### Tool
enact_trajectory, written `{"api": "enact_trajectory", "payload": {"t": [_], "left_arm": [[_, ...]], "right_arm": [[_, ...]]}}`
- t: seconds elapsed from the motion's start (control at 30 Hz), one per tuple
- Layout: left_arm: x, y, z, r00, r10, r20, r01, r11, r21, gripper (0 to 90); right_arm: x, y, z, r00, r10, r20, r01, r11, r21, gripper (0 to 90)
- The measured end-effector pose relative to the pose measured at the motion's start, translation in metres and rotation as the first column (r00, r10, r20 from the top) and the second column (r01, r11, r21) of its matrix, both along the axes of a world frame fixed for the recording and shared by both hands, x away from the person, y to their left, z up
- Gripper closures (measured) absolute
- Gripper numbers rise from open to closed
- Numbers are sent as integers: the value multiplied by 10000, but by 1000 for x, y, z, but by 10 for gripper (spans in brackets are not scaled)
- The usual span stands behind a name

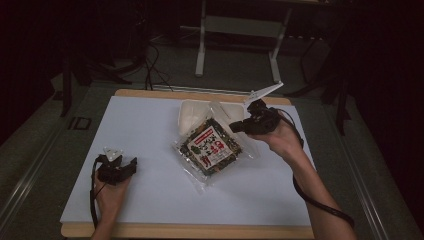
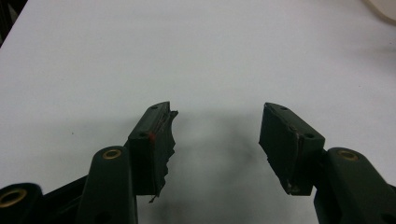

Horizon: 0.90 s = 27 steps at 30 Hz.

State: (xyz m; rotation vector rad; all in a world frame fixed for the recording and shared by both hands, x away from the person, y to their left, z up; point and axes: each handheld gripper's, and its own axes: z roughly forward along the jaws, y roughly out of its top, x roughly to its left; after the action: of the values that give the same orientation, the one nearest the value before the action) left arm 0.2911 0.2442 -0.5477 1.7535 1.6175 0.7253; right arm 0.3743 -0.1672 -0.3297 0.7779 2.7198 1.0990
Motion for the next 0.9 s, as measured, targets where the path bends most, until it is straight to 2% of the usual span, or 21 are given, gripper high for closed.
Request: {"api": "enact_trajectory", "payload": {"t": [0.57, 0.9], "left_arm": [[0, 0, 0, 10000, 25, -26, -25, 10000, -16, 440], [0, 0, 0, 10000, 31, -8, -31, 10000, -23, 440]], "right_arm": [[-1, -10, 21, 9995, 100, 313, -103, 9999, 100, 897], [-2, -16, 34, 9989, -23, 477, 14, 9998, 190, 896]]}}
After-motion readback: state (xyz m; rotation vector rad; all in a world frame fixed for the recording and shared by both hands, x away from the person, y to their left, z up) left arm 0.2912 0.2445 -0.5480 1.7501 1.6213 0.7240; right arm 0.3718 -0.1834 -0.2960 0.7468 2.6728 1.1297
